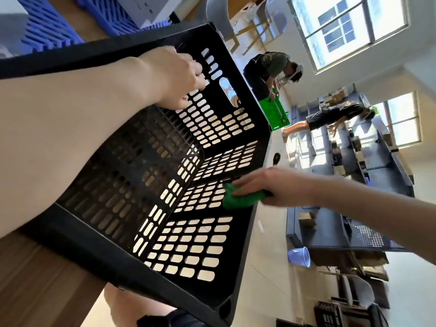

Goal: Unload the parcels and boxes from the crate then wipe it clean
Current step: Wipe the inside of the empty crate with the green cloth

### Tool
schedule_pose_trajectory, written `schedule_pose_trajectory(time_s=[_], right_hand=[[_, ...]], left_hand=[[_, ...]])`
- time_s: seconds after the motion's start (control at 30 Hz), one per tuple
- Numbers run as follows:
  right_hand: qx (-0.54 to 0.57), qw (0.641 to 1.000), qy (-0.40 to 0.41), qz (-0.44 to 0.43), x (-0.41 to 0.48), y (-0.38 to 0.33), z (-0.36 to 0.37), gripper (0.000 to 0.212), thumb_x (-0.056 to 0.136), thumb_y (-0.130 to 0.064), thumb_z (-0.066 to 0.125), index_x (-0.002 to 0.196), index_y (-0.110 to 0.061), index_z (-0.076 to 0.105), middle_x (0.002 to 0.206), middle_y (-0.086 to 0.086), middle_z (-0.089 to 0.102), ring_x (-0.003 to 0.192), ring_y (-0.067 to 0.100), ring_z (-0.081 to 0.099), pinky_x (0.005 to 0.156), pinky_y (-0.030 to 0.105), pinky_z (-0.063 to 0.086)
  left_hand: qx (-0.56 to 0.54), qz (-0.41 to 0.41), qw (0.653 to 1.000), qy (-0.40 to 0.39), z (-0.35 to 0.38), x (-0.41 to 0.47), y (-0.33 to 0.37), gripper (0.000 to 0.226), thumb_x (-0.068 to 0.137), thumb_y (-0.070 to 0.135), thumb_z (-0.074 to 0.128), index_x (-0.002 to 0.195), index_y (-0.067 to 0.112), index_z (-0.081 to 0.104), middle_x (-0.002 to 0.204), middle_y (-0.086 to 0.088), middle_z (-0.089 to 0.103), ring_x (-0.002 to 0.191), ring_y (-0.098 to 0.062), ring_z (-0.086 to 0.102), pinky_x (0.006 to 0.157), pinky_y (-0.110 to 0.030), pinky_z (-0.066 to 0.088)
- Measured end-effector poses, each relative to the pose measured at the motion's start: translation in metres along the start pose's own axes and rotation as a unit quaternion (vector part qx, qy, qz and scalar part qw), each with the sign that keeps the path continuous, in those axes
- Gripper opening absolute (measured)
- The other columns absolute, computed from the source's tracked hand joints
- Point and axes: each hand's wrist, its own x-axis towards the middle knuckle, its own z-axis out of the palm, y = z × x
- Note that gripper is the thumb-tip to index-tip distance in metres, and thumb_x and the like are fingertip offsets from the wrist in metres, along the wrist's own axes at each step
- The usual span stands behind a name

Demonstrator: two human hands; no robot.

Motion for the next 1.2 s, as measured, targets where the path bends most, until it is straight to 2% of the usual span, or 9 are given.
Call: schedule_pose_trajectory(time_s=[0.17,0.27,0.33,0.47,0.6,0.73,0.83,1.0,1.2], right_hand=[[0.101,0.983,-0.069,-0.137,-0.029,-0.070,0.012,0.060,0.085,-0.005,0.059,0.137,-0.034,0.052,0.147,-0.015,0.043,0.134,0.003,0.039,0.114,0.026,0.030],[0.086,0.983,-0.080,-0.142,-0.024,-0.067,0.010,0.059,0.085,-0.006,0.061,0.137,-0.032,0.052,0.147,-0.013,0.043,0.133,0.006,0.041,0.113,0.021,0.029],[0.049,0.991,-0.065,-0.110,-0.012,-0.046,0.003,0.053,0.086,-0.009,0.062,0.135,-0.030,0.055,0.145,-0.010,0.047,0.129,0.009,0.047,0.111,0.018,0.029],[-0.017,0.998,-0.047,0.023,0.023,0.029,-0.016,0.043,0.090,-0.014,0.060,0.132,-0.023,0.057,0.136,-0.004,0.056,0.119,0.015,0.057,0.108,0.032,0.040],[-0.079,0.984,-0.022,0.160,0.054,0.111,-0.037,0.048,0.091,-0.009,0.057,0.136,-0.024,0.052,0.133,0.002,0.059,0.115,0.022,0.057,0.104,0.040,0.042],[-0.103,0.972,0.001,0.210,0.067,0.139,-0.040,0.047,0.092,-0.015,0.056,0.137,-0.030,0.051,0.130,0.002,0.060,0.112,0.023,0.057,0.100,0.039,0.044],[-0.090,0.981,-0.018,0.168,0.063,0.115,-0.032,0.040,0.093,-0.021,0.055,0.132,-0.032,0.055,0.127,-0.002,0.062,0.112,0.020,0.058,0.100,0.041,0.045],[-0.007,0.999,-0.040,-0.008,0.019,0.015,-0.011,0.044,0.092,-0.020,0.057,0.132,-0.037,0.054,0.139,-0.017,0.051,0.123,0.007,0.052,0.109,0.036,0.039],[0.144,0.973,-0.097,-0.153,-0.032,-0.074,-0.002,0.062,0.080,-0.003,0.058,0.133,-0.034,0.056,0.144,-0.016,0.047,0.129,0.001,0.043,0.110,0.018,0.031]], left_hand=[[-0.010,0.004,1.000,-0.005,0.002,0.003,0.001,0.050,0.095,0.041,0.050,0.140,0.021,0.043,0.138,-0.004,0.047,0.126,-0.023,0.046,0.095,-0.039,0.042],[-0.016,-0.001,1.000,-0.009,0.003,0.002,0.000,0.050,0.094,0.041,0.050,0.140,0.021,0.044,0.140,-0.004,0.046,0.128,-0.023,0.046,0.096,-0.039,0.042],[-0.017,0.001,1.000,-0.005,0.003,0.001,0.000,0.050,0.094,0.041,0.050,0.139,0.021,0.045,0.138,-0.004,0.048,0.126,-0.023,0.047,0.095,-0.039,0.043],[-0.015,0.011,1.000,0.004,0.005,0.002,0.001,0.050,0.094,0.041,0.050,0.139,0.021,0.045,0.135,-0.005,0.050,0.122,-0.023,0.049,0.090,-0.037,0.043],[-0.019,0.006,1.000,0.010,0.005,0.001,-0.001,0.049,0.094,0.041,0.050,0.139,0.020,0.045,0.137,-0.005,0.049,0.124,-0.023,0.047,0.092,-0.039,0.043],[-0.022,0.005,1.000,-0.004,0.006,0.000,-0.001,0.046,0.095,0.038,0.050,0.136,0.020,0.047,0.136,-0.005,0.049,0.124,-0.024,0.047,0.093,-0.040,0.043],[-0.028,0.005,1.000,-0.003,0.005,-0.001,-0.002,0.044,0.094,0.038,0.049,0.134,0.019,0.047,0.132,-0.006,0.051,0.120,-0.025,0.050,0.091,-0.041,0.046],[-0.029,-0.003,0.999,-0.020,0.006,0.000,-0.005,0.048,0.094,0.039,0.050,0.137,0.019,0.046,0.134,-0.006,0.049,0.121,-0.026,0.050,0.092,-0.041,0.047],[-0.087,-0.017,0.996,-0.006,0.005,0.000,-0.010,0.050,0.092,0.034,0.055,0.138,0.014,0.048,0.138,-0.009,0.047,0.122,-0.029,0.049,0.094,-0.044,0.048]])
